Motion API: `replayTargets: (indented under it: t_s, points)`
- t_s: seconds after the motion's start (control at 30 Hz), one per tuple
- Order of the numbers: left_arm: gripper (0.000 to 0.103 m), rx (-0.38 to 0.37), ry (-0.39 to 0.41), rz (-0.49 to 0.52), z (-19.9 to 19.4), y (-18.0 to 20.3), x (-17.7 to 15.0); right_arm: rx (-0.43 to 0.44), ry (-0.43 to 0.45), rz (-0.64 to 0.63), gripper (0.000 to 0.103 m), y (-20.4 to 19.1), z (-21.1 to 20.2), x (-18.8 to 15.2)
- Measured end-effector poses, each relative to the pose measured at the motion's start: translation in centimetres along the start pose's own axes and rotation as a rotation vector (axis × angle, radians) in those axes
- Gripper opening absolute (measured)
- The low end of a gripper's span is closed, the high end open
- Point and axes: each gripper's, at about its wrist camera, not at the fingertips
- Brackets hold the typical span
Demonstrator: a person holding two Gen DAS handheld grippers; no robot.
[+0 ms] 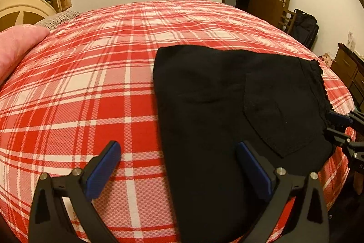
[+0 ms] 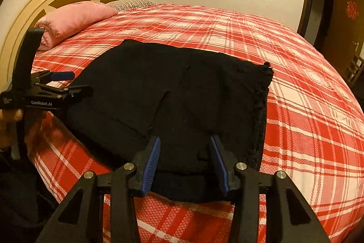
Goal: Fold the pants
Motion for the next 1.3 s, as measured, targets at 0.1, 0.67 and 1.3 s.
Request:
replayTargets:
  t_s: [0.1, 0.67, 1.3]
  points:
    - [0.103, -0.003, -0.003, 0.004, -0.1, 0.0, 0.0, -0.013, 0.013, -0.024, 0.047, -0.2, -0.1, -0.3]
    - [0.103, -0.063, -0.068, -0.046, 2.2, -2.1, 2.8, 0.152, 0.074, 0.389, 0.069, 9.2, -1.0, 2.5]
    - [0.012, -0.202, -0.023, -0.034, 1.5, -0.8, 4.3, 0.287, 0.033, 0.583, 0.022, 11.1, 1.9, 1.5]
Point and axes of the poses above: each gripper's, at about its wrist camera, not at the fingertips, and z roughly the way its jaws point, y to its right, x to its top, and after that the axes turned 4 degrees about x, right-handed
